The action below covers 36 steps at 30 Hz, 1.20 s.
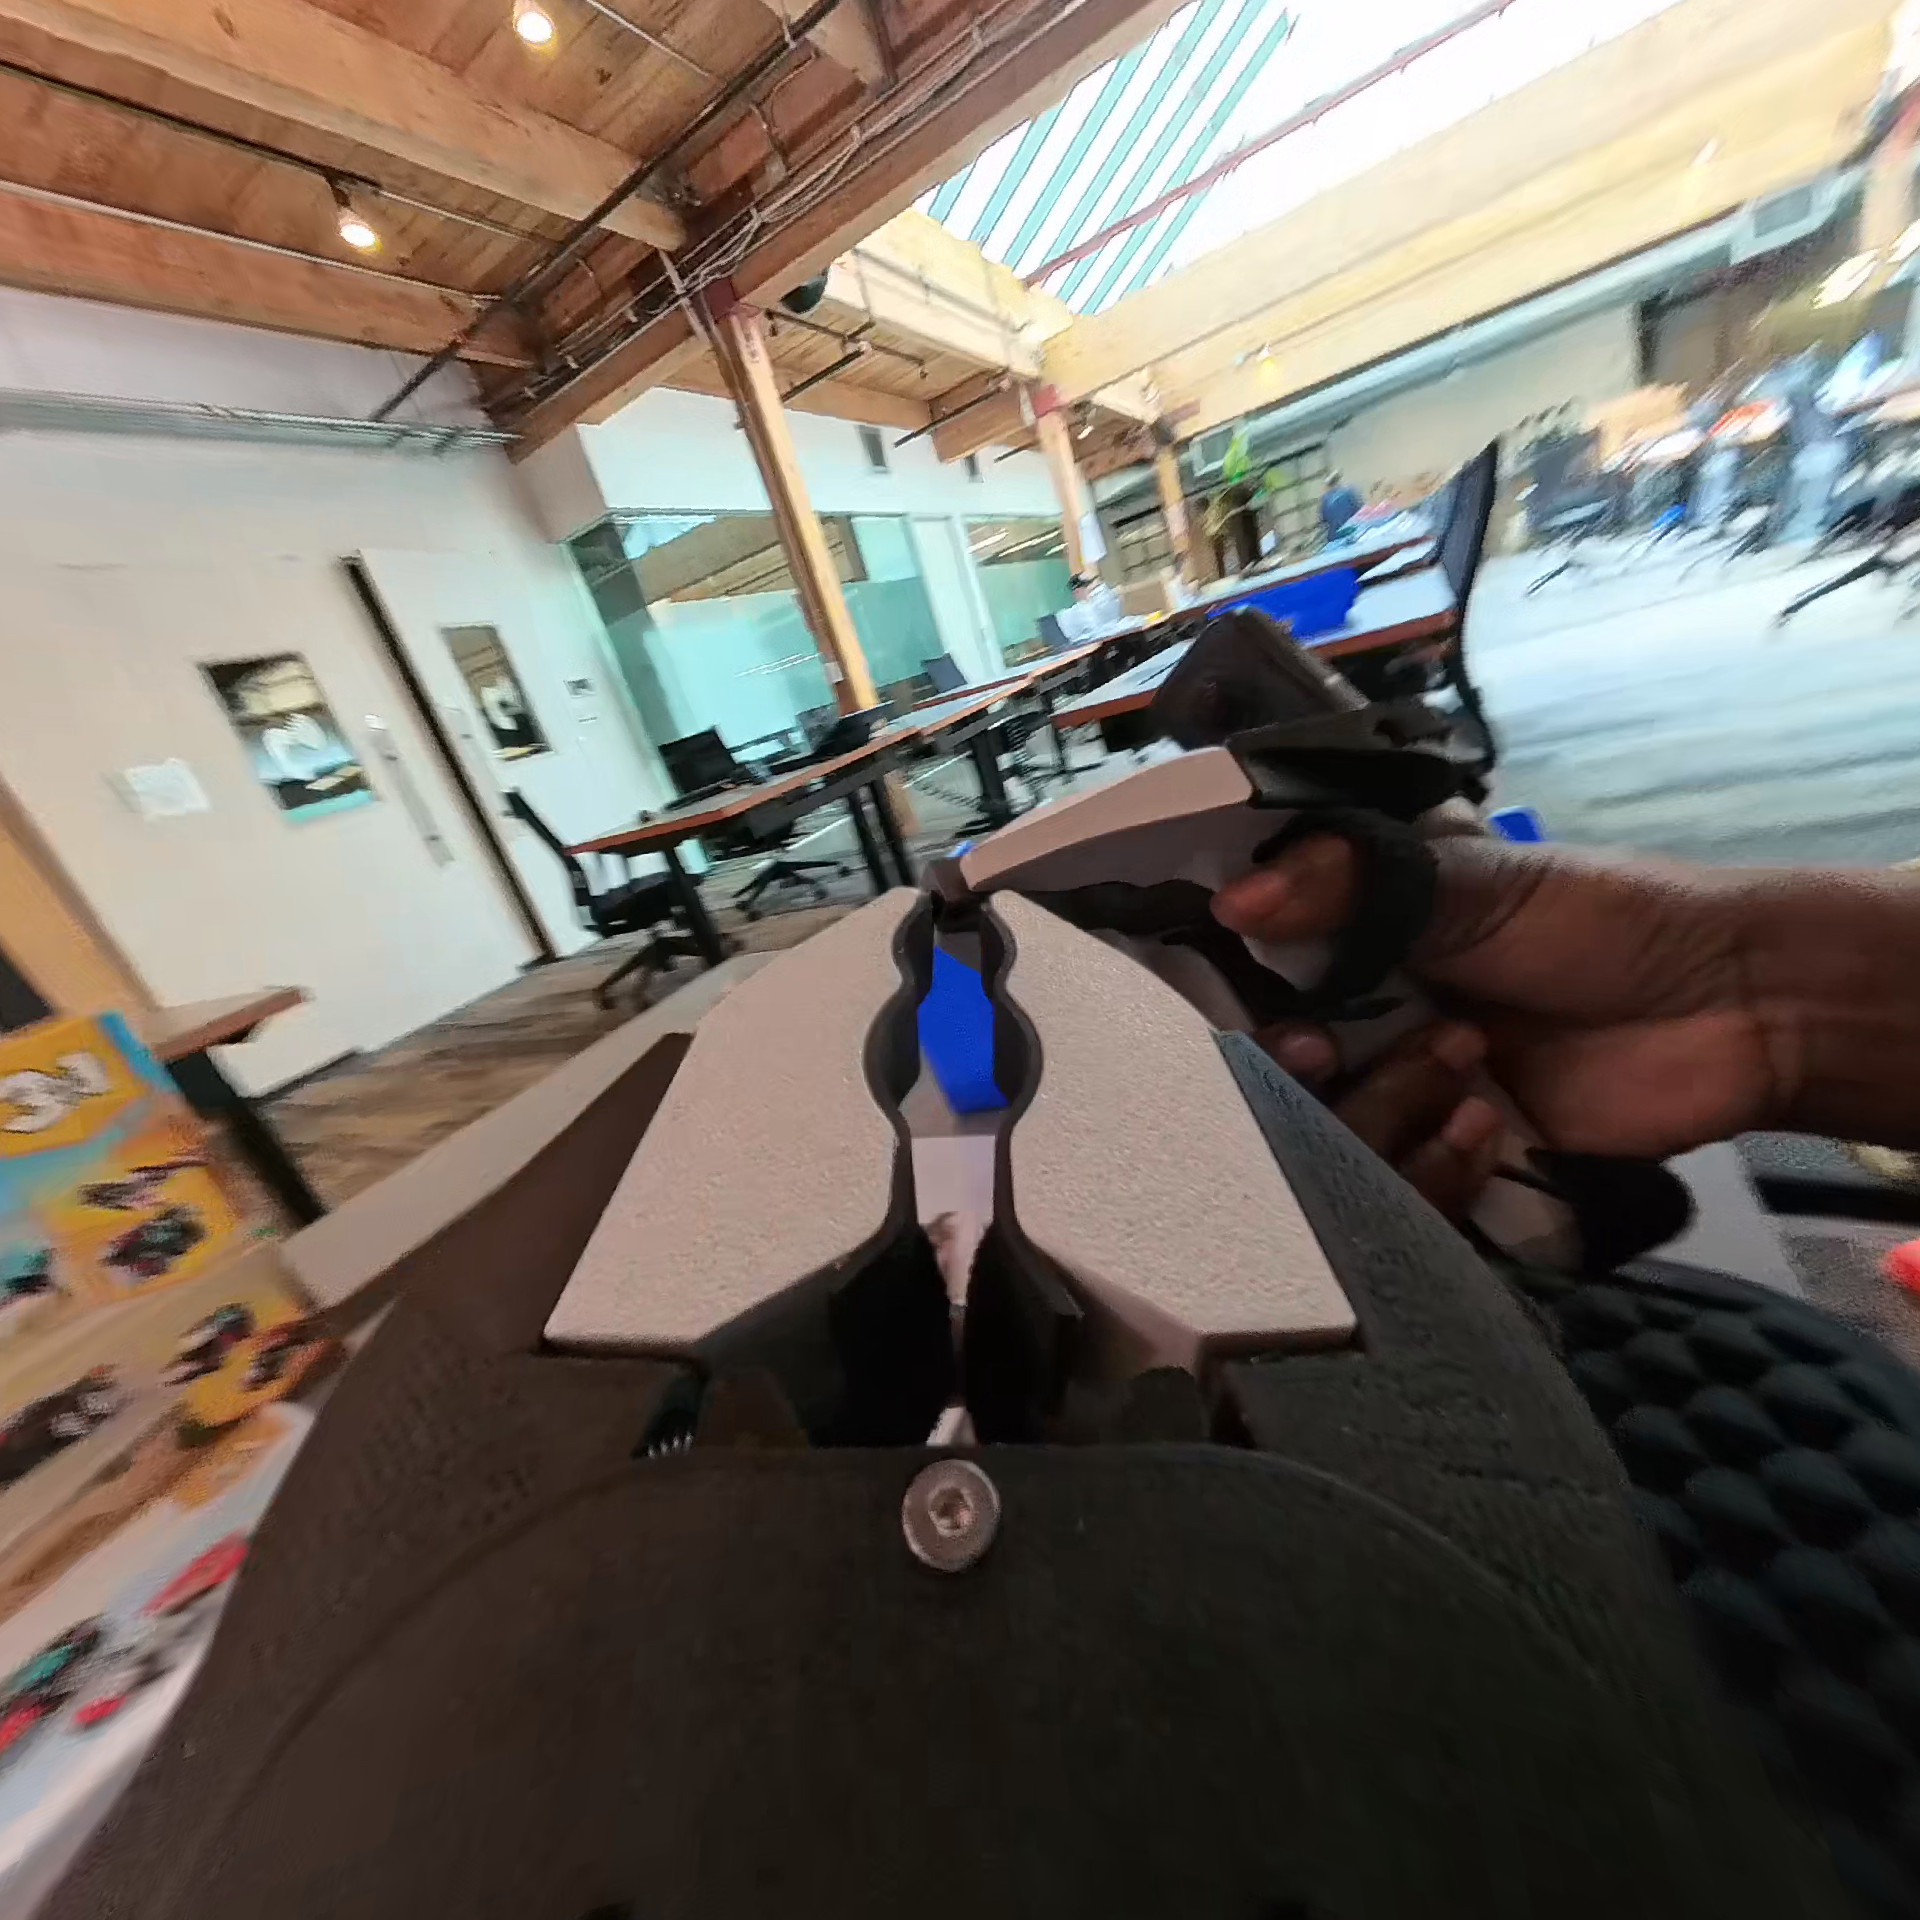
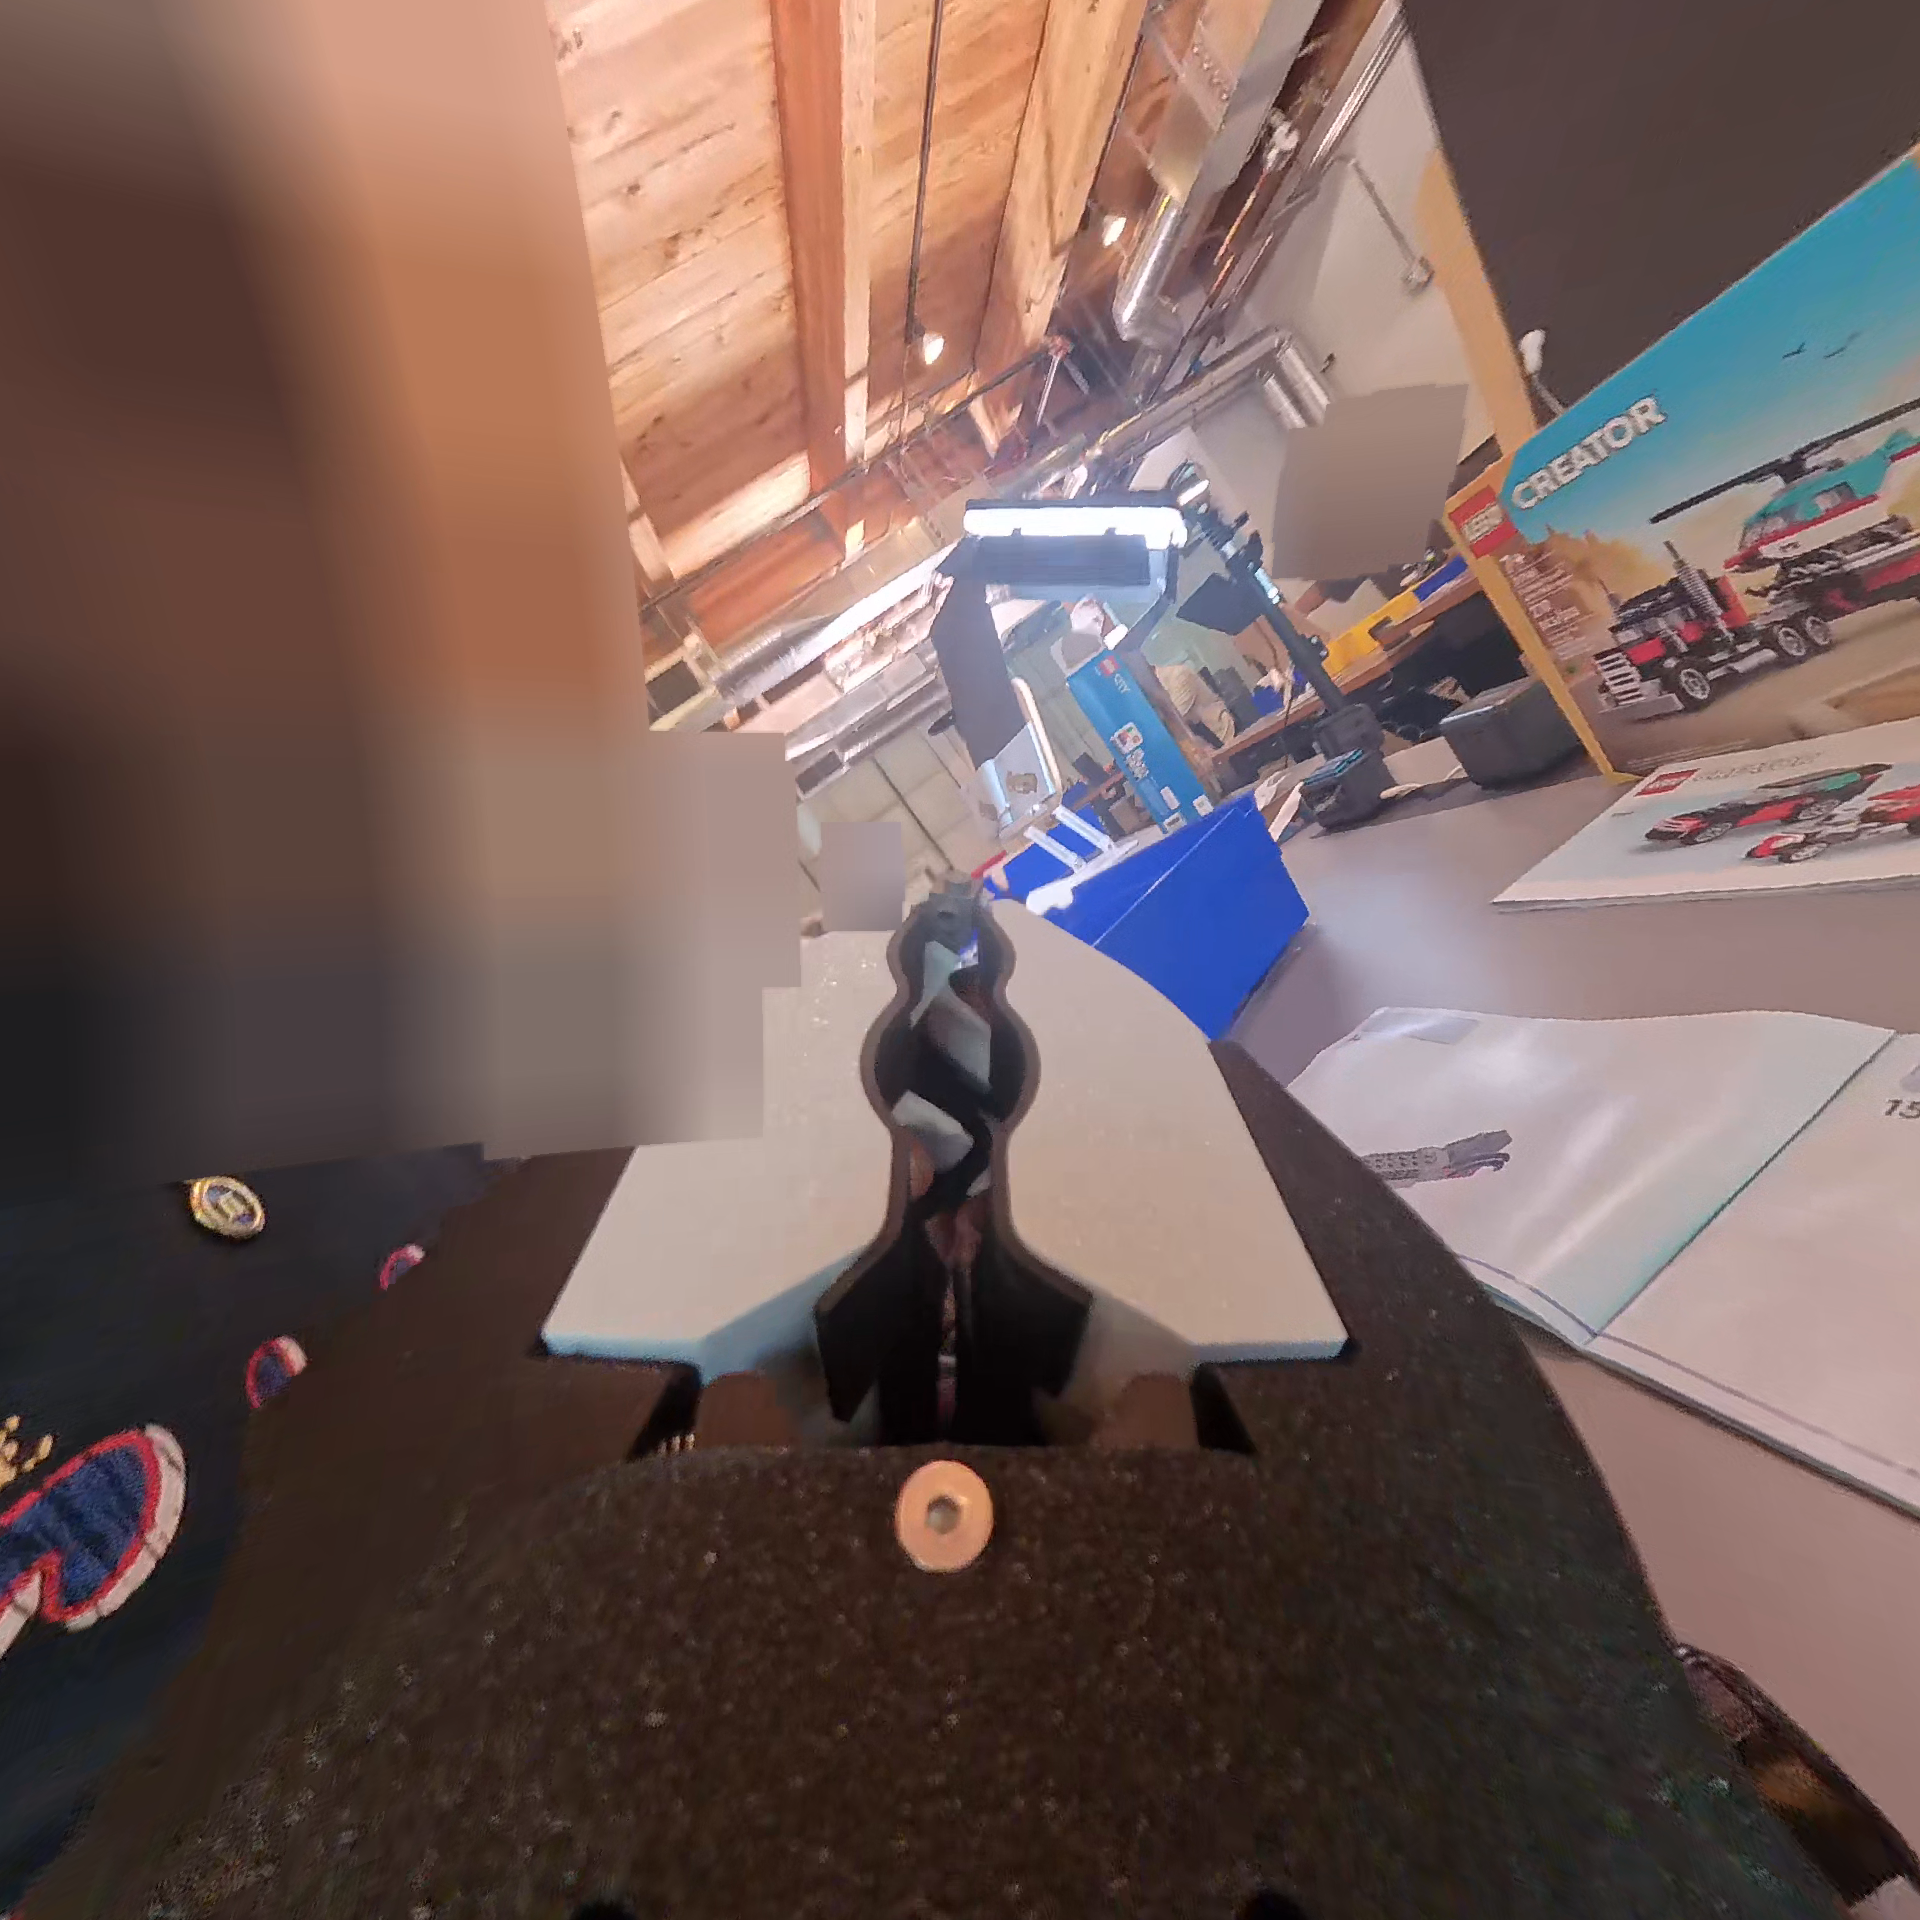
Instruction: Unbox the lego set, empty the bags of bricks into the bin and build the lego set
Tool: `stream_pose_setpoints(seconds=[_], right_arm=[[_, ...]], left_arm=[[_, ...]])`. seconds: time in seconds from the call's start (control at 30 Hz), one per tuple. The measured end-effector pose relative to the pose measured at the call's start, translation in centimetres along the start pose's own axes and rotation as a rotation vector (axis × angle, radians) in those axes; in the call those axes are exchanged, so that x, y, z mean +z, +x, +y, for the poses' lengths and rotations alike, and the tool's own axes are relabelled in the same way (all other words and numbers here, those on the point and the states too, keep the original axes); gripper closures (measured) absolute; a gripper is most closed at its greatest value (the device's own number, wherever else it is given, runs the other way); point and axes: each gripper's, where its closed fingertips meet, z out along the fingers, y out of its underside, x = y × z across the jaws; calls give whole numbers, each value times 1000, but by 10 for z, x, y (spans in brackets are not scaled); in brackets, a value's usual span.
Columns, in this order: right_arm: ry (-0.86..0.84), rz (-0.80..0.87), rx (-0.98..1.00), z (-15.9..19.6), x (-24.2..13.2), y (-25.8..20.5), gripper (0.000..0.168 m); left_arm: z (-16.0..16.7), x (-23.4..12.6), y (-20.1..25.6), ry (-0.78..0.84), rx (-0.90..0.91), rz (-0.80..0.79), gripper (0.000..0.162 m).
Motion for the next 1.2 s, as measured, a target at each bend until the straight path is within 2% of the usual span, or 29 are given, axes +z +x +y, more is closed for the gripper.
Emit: stream_pose_setpoints(seconds=[0.03,0.17,0.23,0.3,0.47,1.0,1.1,1.2], right_arm=[[-29,-8,-30,1,0,-2,158],[-222,-74,-335,4,-7,-13,149],[-354,-129,-495,6,-11,-19,152],[-473,-203,-554,11,-12,-26,153],[-695,-321,-530,29,-14,-30,156],[-733,-314,-509,34,-21,-26,158],[-732,-276,-504,32,-22,-21,148],[-758,-291,-491,36,-25,-21,158]], left_arm=[[-1,-2,2,24,-66,36,154],[-12,-14,10,121,-431,262,154],[-13,-20,15,128,-542,367,155],[-11,-23,23,100,-572,439,154],[-7,-27,38,45,-551,533,154],[-3,-27,43,32,-543,567,154],[-2,-26,42,34,-552,564,154],[-1,-26,40,42,-564,554,161]])
